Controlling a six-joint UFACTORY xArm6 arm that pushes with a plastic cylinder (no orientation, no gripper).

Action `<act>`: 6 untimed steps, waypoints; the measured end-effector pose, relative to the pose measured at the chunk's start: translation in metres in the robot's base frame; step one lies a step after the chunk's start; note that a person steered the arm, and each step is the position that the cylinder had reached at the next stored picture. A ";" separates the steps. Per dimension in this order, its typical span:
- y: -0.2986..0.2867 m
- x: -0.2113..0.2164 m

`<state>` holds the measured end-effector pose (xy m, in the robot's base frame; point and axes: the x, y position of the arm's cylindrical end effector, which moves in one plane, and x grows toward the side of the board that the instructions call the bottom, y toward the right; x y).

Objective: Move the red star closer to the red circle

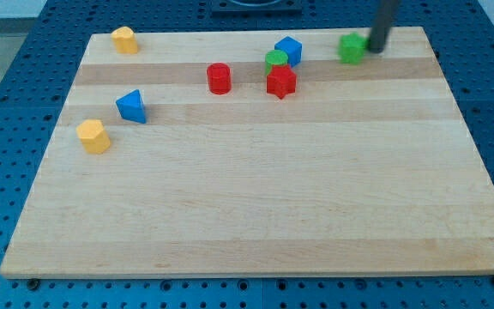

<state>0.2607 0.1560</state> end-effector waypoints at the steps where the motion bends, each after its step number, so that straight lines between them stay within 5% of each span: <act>1: -0.051 0.028; 3: 0.031 0.037; 5: -0.023 0.102; 6: -0.030 0.086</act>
